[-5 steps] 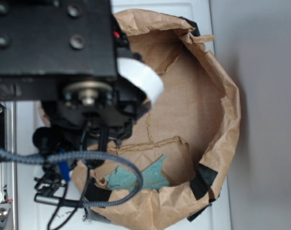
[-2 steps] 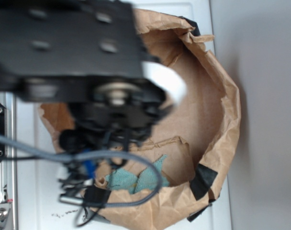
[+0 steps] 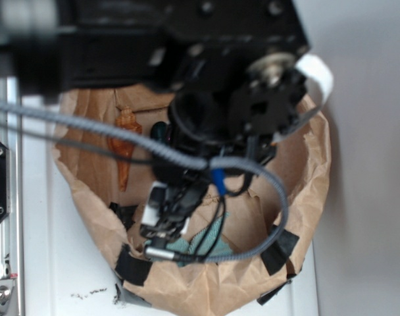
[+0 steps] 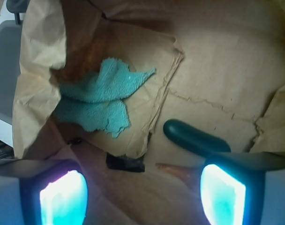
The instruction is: Grab the plastic pickle.
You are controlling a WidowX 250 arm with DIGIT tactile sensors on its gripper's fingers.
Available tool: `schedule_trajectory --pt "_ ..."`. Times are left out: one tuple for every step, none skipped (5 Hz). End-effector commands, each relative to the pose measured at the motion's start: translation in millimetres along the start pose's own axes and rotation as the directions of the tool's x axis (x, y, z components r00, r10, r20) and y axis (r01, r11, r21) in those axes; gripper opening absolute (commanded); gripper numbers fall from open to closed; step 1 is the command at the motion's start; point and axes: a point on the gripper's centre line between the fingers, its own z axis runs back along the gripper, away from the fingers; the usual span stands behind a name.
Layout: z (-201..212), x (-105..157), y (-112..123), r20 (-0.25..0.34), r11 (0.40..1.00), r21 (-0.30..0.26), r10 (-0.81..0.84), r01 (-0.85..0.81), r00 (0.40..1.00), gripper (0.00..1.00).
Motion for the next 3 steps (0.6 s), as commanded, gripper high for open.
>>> schedule_trajectory --pt "-34 -11 29 0.089 0.992 0.101 -0.088 0.079 0.992 1.0" --pt "-59 -14 37 0.104 0.986 0.135 -0.114 0.099 0.988 1.0" --pt "-76 -32 43 0.063 0.978 0.125 -0.177 0.168 0.982 1.0"
